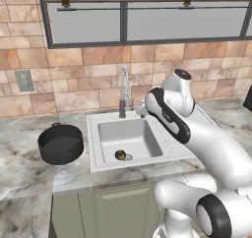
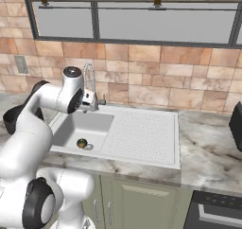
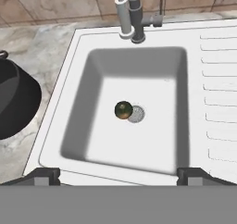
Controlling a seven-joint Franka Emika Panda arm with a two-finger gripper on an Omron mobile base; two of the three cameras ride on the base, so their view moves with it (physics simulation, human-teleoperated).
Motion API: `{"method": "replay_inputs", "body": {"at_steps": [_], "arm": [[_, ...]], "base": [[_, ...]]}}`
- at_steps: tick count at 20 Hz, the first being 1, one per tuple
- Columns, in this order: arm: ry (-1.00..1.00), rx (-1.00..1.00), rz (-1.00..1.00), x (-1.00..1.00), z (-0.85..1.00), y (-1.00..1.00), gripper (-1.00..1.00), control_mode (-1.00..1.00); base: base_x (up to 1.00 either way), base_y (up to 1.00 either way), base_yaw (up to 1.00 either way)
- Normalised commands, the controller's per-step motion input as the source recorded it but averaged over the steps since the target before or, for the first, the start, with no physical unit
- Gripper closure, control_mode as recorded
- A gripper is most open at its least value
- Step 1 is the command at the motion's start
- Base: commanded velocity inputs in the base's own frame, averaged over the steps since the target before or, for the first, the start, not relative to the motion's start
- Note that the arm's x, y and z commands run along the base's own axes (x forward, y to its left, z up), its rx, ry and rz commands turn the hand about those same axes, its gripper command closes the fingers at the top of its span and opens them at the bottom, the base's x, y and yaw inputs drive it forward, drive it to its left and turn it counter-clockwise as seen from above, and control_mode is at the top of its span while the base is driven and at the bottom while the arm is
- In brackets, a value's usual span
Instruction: Dump the squash from the pot into the sink. Then turn on the water and wash the squash. Then turn off the water and put the squash back in the pot.
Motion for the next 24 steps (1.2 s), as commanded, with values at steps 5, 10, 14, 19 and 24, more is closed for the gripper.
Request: {"method": "replay_inputs", "body": {"at_steps": [5, 10, 14, 19, 24], "arm": [[0.0, 0.1, 0.0, 0.0, 0.0, -0.41, -1.0, -1.0], [0.0, 0.12, 0.0, 0.01, 0.0, -0.32, -1.0, -1.0], [0.0, 0.21, 0.0, 0.12, 0.0, -0.19, -1.0, -1.0], [0.0, 0.2, 0.0, 0.23, 0.0, -0.09, -1.0, -1.0], [0.0, 0.17, 0.0, 0.29, 0.0, -0.05, -1.0, -1.0]], "base": [[0.0, 0.0, 0.0], [0.0, 0.0, 0.0], [0.0, 0.0, 0.0], [0.0, 0.0, 0.0], [0.0, 0.0, 0.0]]}}
